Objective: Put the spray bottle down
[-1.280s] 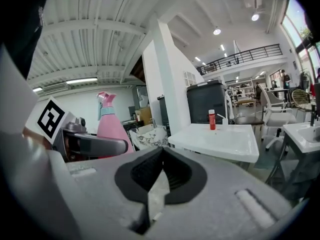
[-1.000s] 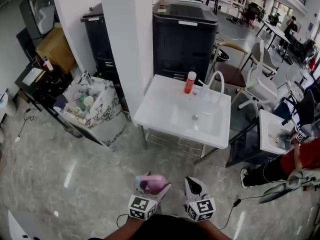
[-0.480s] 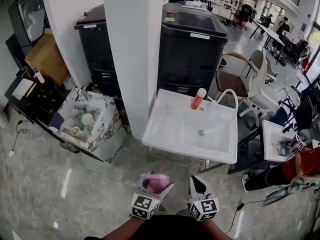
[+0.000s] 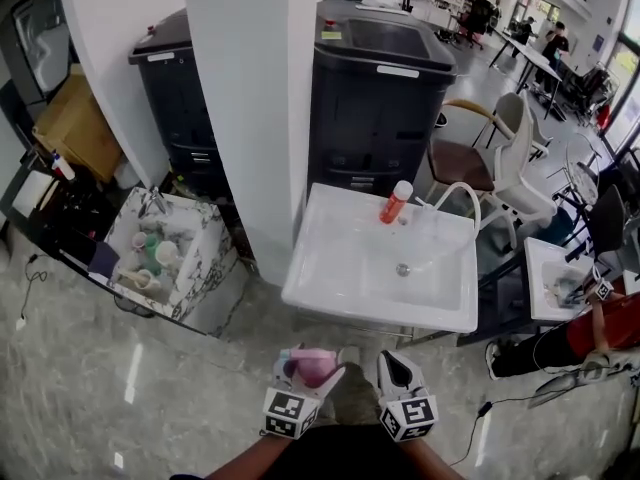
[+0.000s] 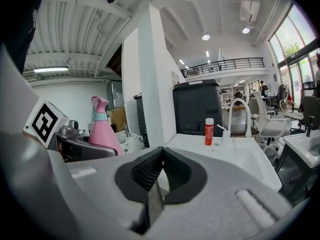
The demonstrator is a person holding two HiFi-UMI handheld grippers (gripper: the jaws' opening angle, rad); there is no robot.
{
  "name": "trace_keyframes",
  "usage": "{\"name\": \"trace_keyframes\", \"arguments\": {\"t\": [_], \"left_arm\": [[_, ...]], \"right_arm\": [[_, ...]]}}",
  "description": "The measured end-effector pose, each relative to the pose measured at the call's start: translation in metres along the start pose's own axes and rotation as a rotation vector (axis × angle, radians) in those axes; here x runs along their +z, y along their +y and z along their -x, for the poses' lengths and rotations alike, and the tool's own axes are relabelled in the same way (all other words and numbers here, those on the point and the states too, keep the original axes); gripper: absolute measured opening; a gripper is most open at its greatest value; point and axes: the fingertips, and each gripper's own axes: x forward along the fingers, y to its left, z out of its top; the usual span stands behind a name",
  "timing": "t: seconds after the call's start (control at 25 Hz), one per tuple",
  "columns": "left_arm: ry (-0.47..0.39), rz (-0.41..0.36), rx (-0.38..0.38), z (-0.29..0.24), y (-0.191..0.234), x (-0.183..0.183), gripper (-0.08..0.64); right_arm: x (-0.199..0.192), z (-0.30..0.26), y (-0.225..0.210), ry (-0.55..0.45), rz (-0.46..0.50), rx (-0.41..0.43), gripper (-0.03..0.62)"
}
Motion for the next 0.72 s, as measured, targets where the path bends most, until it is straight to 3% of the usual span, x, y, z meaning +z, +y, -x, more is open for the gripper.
{"name": "trace_keyframes", "arguments": {"t": [0.32, 0.72], "left_arm": [[0.020, -0.036, 0.015, -0.057, 0.037, 0.024, 0.410], [-0.024, -0.099, 0.047, -0.173, 0.101, 0.088, 0.410]], "right_arm": [[0.016, -0.066, -0.030, -0.038, -0.018, 0.000, -0.002], [0.052, -0.172, -0.094, -0.042, -0.037, 0.052, -0.003]]}}
